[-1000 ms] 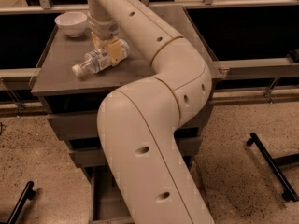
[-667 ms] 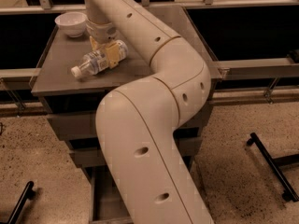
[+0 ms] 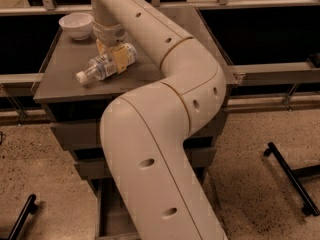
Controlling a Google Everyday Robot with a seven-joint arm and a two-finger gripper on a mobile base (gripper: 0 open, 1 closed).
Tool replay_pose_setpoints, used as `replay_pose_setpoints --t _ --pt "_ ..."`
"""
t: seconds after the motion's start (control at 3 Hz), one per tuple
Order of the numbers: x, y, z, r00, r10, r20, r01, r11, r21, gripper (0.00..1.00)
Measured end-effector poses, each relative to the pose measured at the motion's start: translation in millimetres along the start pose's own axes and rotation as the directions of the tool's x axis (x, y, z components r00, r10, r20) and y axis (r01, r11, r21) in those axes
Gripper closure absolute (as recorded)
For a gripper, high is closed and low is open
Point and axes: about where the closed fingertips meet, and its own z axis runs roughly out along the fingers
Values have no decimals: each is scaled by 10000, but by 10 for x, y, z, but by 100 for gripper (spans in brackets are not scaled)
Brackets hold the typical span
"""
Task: Place blue plastic bottle into bottom drawer
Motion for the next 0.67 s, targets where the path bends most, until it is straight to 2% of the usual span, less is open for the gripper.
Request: replay_pose_setpoints --t 0.33,0.67 --pt "64 177 -260 9924 947 790 -1022 9901 967 100" --pt "248 494 -682 9793 1605 1232 -1843 9590 2152 100"
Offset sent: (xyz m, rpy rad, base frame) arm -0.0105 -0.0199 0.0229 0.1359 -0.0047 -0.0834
